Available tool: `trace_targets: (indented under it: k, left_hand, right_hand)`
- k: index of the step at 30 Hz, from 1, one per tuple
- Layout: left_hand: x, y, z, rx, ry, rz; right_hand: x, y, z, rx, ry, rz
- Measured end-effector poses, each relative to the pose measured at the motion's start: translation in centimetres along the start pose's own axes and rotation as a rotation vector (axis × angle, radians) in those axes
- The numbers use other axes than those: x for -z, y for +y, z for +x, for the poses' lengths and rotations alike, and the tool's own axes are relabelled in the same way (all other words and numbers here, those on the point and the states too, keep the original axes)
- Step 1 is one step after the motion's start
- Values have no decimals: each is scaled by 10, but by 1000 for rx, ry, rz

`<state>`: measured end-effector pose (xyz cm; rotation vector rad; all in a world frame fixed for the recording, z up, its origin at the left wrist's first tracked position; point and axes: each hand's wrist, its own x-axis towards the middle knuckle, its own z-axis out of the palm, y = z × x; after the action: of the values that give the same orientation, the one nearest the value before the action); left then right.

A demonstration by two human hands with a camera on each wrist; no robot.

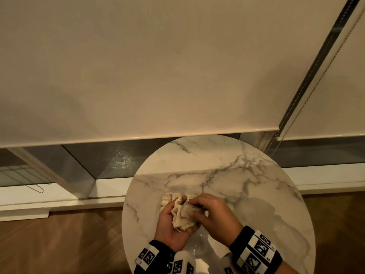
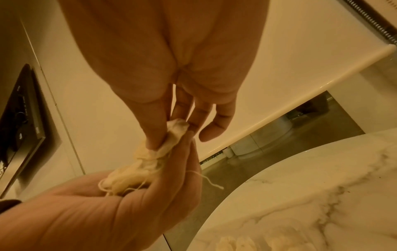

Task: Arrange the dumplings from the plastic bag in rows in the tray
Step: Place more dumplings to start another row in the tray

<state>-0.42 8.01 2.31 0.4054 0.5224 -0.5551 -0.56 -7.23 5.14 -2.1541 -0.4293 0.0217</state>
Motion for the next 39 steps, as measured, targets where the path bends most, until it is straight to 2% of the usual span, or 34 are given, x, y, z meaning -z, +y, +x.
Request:
trace_targets:
  k: [7, 13, 19, 26, 30, 36, 39]
  left_hand:
    - [1, 5, -4, 49, 10, -12]
    - [6, 15, -7, 67, -17, -104]
    - [3, 20, -12, 56, -34, -94]
    - [30, 31, -8, 68, 78, -134]
    - [49, 42, -7, 39, 134, -173]
    - [82, 69, -16, 19, 143, -197]
    - [98, 80, -22, -29, 151, -201]
  right_hand:
    - [-3, -6, 3, -177, -6, 238]
    - [-1, -19, 14, -384, 139, 756]
    - [-4, -32, 21, -466, 119, 952]
    - [-4, -40, 28, -479, 126, 971]
    - [-8, -33, 32, -538, 133, 964]
    - [-33, -3, 27, -624, 102, 771]
    - [-53, 22, 23, -657, -32, 520]
